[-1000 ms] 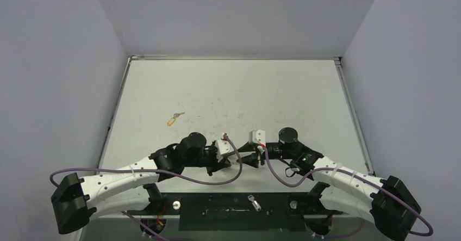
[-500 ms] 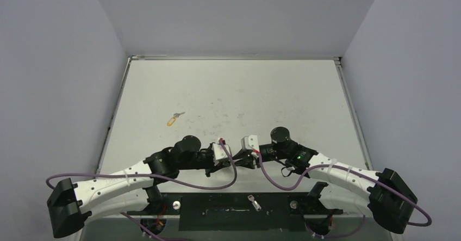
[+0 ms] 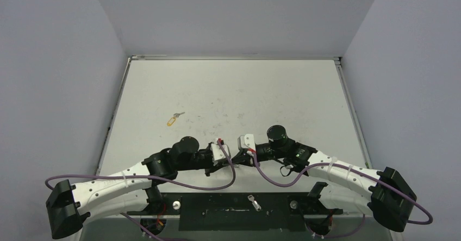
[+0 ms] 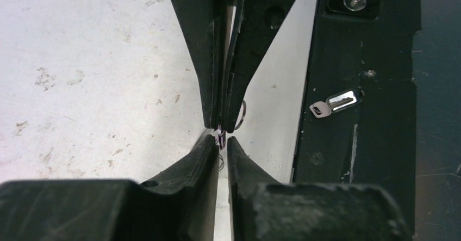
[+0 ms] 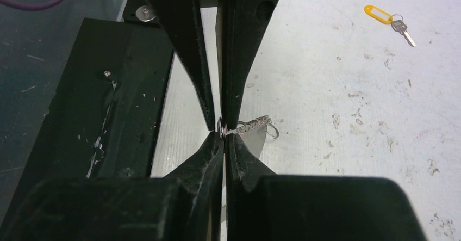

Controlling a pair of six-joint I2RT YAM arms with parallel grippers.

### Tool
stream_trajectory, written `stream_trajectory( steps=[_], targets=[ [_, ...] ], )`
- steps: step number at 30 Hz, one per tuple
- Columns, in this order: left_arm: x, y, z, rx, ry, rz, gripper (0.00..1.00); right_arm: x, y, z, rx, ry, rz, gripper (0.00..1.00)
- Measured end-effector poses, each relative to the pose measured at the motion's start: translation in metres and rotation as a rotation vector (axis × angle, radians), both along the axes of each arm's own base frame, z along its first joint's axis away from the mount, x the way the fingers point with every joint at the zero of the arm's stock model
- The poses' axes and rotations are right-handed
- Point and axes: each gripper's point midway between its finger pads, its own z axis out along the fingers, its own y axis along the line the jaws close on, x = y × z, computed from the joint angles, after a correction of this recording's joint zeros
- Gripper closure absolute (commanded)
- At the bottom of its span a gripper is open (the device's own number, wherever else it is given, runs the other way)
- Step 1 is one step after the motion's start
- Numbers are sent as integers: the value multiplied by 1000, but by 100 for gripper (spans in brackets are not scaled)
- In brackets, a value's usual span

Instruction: Put the keys on the keyring

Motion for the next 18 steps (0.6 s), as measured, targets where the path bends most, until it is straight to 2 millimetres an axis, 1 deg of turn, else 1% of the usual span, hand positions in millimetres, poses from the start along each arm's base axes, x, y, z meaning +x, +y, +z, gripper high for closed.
stream_trajectory(
  steps=[2, 7, 13, 15, 18],
  targets=[
    [3, 2, 1, -4, -11, 17, 79, 4, 1, 4, -7, 12, -26, 100],
    [9, 11, -6, 2, -29, 73, 75, 12, 2, 13, -12, 62, -100, 100],
    [15, 16, -13, -25, -47, 127, 72, 12, -1, 11, -36, 139, -151, 100],
    [17, 15, -12, -41, -54, 137, 69, 11, -2, 11, -42, 149, -160, 100],
    [19, 12, -5, -81, -72, 143, 68, 10, -4, 14, -39, 154, -167, 100]
  ],
)
